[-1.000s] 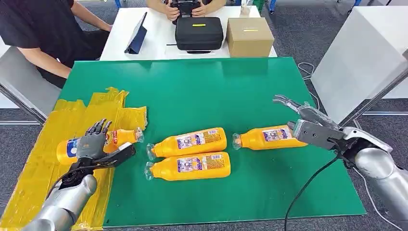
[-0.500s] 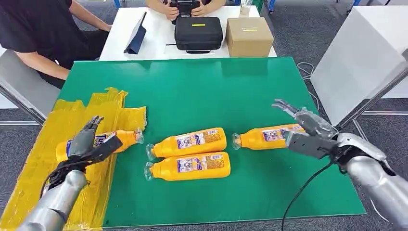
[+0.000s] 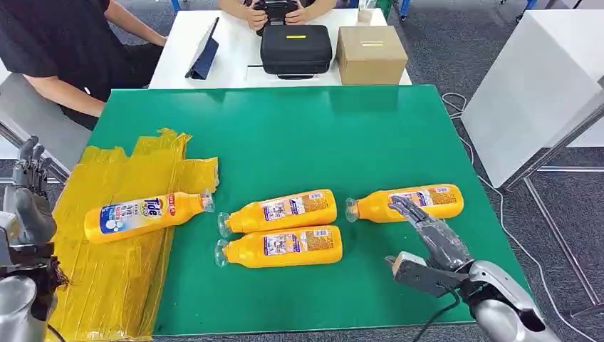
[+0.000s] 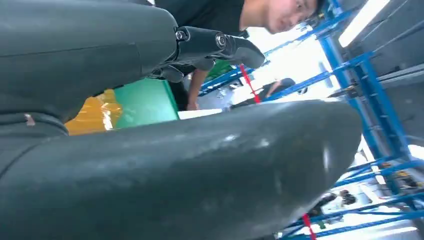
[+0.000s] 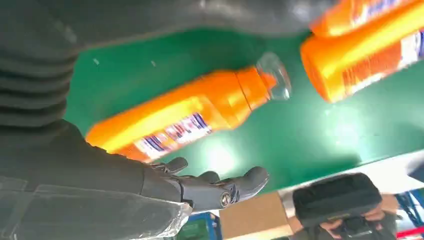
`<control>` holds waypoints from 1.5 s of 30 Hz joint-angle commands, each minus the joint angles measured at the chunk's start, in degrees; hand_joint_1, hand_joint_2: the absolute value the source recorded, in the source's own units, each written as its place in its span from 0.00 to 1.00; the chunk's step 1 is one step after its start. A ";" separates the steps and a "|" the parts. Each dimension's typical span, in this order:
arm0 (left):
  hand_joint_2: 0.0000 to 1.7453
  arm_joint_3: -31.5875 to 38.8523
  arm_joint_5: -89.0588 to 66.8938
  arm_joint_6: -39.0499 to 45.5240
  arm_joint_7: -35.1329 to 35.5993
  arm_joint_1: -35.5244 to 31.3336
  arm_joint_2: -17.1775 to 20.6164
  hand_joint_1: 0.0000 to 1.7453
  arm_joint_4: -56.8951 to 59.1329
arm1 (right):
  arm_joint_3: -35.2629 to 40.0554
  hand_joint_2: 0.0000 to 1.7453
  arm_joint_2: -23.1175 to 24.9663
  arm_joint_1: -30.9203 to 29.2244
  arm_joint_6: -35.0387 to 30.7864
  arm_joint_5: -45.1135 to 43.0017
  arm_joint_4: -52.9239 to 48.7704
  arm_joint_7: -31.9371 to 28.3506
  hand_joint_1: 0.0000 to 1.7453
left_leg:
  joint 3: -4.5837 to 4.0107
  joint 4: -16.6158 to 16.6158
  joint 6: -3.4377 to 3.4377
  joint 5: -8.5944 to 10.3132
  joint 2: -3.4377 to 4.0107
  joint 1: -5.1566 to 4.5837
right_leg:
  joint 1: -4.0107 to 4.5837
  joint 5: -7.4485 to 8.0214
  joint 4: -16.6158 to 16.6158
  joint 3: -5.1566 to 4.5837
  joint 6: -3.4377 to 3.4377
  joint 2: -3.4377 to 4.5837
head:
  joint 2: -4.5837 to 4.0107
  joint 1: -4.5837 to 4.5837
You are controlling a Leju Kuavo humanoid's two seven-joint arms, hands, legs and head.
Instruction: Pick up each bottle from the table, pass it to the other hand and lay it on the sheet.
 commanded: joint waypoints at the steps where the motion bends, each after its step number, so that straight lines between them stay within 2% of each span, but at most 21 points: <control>1: 0.00 -0.99 2.41 0.24 0.31 2.97 1.23 0.00 -5.42 | -0.43 0.00 6.22 0.77 0.27 1.93 -0.79 0.76 0.00 | 0.16 -0.03 -0.12 -0.06 0.11 0.02 | 0.02 -0.03 -0.05 0.13 -0.04 0.06 | 0.00 -0.02; 10: 0.00 -0.95 2.45 0.24 0.35 2.77 1.22 0.00 -5.32 | -0.74 0.00 6.01 0.70 0.22 1.88 -0.72 0.70 0.00 | 0.31 -0.03 -0.16 -0.12 0.10 0.02 | 0.01 -0.09 -0.05 0.27 -0.05 0.01 | 0.00 0.00; 11: 0.00 -0.81 2.44 0.31 0.42 2.90 1.76 0.00 -5.62 | -0.49 1.00 6.14 0.22 0.36 2.71 -0.59 0.78 0.00 | 0.21 -0.03 -0.11 -0.06 0.06 0.00 | -0.01 -0.04 -0.05 0.17 -0.04 -0.01 | 0.00 -0.02; 14: 0.00 0.17 2.11 0.63 0.69 4.19 3.36 0.00 -7.26 | -0.04 1.00 5.95 -1.35 -0.19 5.16 0.00 0.98 0.00 | 0.27 -0.01 -0.14 -0.11 0.18 0.02 | 0.01 -0.05 -0.04 0.20 -0.05 0.10 | 0.00 0.00; 15: 0.00 0.39 2.15 0.51 1.36 4.64 4.00 0.00 -7.33 | -0.03 0.00 5.53 -1.75 -0.54 5.76 0.27 1.15 0.00 | 0.40 0.00 -0.20 -0.18 0.24 0.04 | 0.03 -0.11 -0.04 0.32 -0.06 0.14 | 0.00 -0.02; 19: 0.00 1.35 2.95 -0.62 1.63 4.98 4.48 0.00 -7.44 | -3.09 0.00 4.13 -3.35 -2.93 6.77 0.43 1.61 0.00 | 0.45 0.00 -0.20 -0.22 0.32 0.02 | 0.00 -0.12 -0.01 0.35 -0.05 0.21 | 0.00 0.00; 20: 0.00 1.32 3.13 -1.03 1.81 5.02 4.18 0.00 -7.76 | -4.61 1.00 4.50 -3.57 -3.83 7.75 -0.07 2.09 0.00 | 0.28 0.01 -0.14 -0.12 0.21 0.00 | -0.02 -0.07 0.00 0.21 -0.03 0.11 | 0.00 -0.02; 23: 0.00 0.50 3.14 -1.49 2.25 3.50 3.35 0.00 -7.11 | -8.03 1.00 4.28 -4.82 -4.77 11.19 -0.20 4.32 0.00 | 0.16 0.01 -0.10 -0.05 0.10 -0.02 | -0.02 -0.02 -0.01 0.11 -0.02 0.04 | 0.00 0.00; 26: 0.00 -1.04 3.00 -1.84 2.51 1.91 2.72 0.00 -6.13 | -12.11 1.00 4.11 -3.93 -1.87 12.24 0.68 5.04 0.00 | 0.30 0.03 -0.15 -0.11 0.04 -0.02 | -0.02 -0.10 0.00 0.28 -0.03 -0.04 | 0.00 -0.02; 31: 0.00 -2.06 4.77 -2.89 2.52 3.31 2.89 0.00 -6.47 | -16.40 1.00 5.87 -2.78 -0.57 15.88 3.36 3.30 0.00 | 0.32 -0.06 -0.11 -0.05 -0.04 -0.06 | -0.03 -0.06 -0.11 0.31 -0.01 -0.11 | 0.02 0.00; 32: 0.00 -2.29 4.97 -3.03 2.42 2.99 3.47 0.00 -6.13 | -16.88 1.00 5.14 -3.61 0.05 16.81 4.15 3.31 0.00 | 0.53 -0.08 -0.18 -0.15 0.00 -0.04 | -0.01 -0.14 -0.14 0.51 -0.03 -0.09 | 0.00 -0.02; 33: 0.00 -2.31 5.11 -3.02 2.42 2.47 3.69 0.00 -5.84 | -17.17 1.00 4.12 -4.54 1.19 16.58 4.95 3.30 0.00 | 0.34 -0.05 -0.11 -0.07 0.03 -0.05 | -0.03 -0.06 -0.10 0.31 -0.02 -0.05 | 0.00 0.00; 34: 0.00 -2.46 5.75 -3.43 2.54 1.43 4.09 0.00 -5.24 | -17.20 1.00 2.14 -6.00 3.29 15.52 6.30 3.11 0.00 | 0.49 -0.04 -0.18 -0.15 0.04 -0.02 | 0.00 -0.13 -0.11 0.47 -0.03 -0.06 | 0.00 -0.02; 35: 0.00 -2.61 6.03 -3.70 2.86 0.31 4.67 0.00 -4.57 | -17.54 1.00 -0.16 -7.53 5.89 13.22 8.00 2.69 0.00 | 0.25 -0.01 -0.09 -0.05 0.04 -0.07 | -0.05 -0.04 -0.05 0.21 -0.01 -0.04 | 0.00 -0.02; 38: 0.00 -2.26 6.68 -4.11 3.17 0.67 4.72 0.00 -5.12 | -18.56 1.00 -5.25 -6.23 9.10 10.19 9.19 1.37 0.00 | 0.35 0.14 -0.17 -0.16 0.03 -0.04 | -0.01 -0.13 0.04 0.34 -0.01 -0.08 | 0.00 -0.02; 42: 0.00 -1.84 7.92 -3.92 2.94 2.62 5.88 0.00 -5.28 | -20.10 1.00 -7.80 -4.14 10.23 4.47 9.43 -0.55 0.00 | 0.43 0.04 -0.16 -0.16 -0.03 -0.06 | -0.03 -0.16 -0.03 0.44 -0.01 -0.15 | 0.00 -0.02; 45: 0.00 -1.30 8.45 -3.94 2.03 4.15 6.38 0.00 -5.70 | -19.25 1.00 -8.01 -3.04 10.40 4.12 8.62 -0.52 0.00 | 0.60 -0.03 -0.19 -0.23 0.05 -0.09 | -0.04 -0.21 -0.10 0.58 -0.03 -0.06 | 0.00 0.00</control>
